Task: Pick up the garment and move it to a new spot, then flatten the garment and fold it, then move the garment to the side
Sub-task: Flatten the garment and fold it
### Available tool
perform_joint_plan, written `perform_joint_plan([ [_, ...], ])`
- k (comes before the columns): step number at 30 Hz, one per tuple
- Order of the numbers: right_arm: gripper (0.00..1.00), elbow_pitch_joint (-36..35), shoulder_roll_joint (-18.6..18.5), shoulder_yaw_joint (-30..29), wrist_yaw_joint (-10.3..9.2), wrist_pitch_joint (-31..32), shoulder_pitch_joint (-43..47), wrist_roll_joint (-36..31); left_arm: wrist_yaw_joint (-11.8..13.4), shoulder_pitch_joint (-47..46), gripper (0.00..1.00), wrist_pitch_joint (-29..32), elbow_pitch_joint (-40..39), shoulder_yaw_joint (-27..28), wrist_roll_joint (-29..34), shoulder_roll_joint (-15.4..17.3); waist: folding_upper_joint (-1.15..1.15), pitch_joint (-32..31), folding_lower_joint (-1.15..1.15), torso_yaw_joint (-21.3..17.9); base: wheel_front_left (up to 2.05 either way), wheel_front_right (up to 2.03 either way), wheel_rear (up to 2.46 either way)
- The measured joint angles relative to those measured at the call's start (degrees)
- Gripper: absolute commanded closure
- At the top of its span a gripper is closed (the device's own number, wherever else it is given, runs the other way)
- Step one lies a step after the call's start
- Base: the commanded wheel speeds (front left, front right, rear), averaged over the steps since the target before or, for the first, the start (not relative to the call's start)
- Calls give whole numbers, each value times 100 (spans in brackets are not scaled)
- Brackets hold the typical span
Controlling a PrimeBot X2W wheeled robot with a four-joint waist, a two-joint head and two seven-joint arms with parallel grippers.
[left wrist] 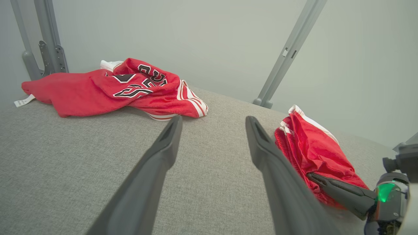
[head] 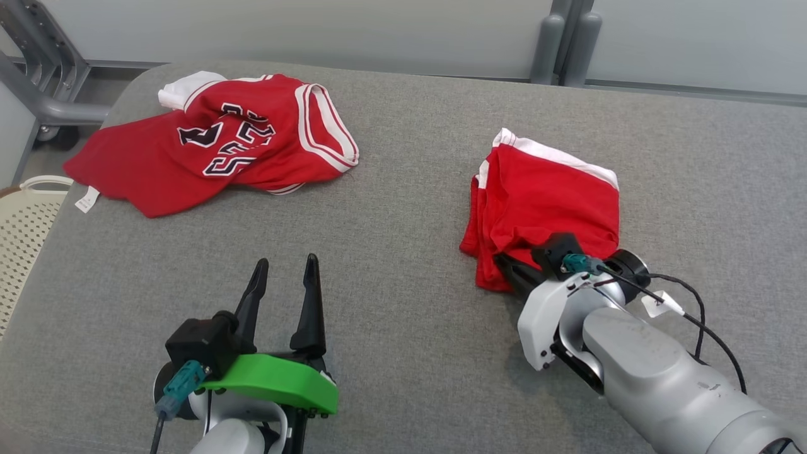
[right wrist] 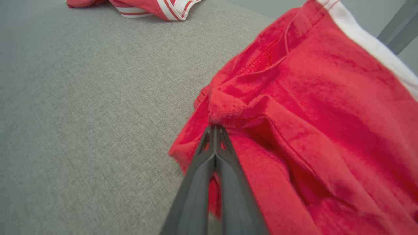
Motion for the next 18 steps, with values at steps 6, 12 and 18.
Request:
perform_joint_plan([
  [6, 100, 8, 166, 159, 0, -1, 59, -64, -1, -14, 0, -15, 18, 12, -9, 1, 0, 19, 0, -35, 0, 0, 0],
  [12, 100, -141, 234, 155, 1, -1, 32, -121, -5, -24, 0, -19, 45, 23, -11, 1, 0, -1, 0, -76, 0, 0, 0],
  [18, 100, -689, 57, -152, 1, -1, -34, -312, 22, -14, 0, -37, 48, 47, -20, 7, 0, -84, 0, -149, 0, 0, 0],
])
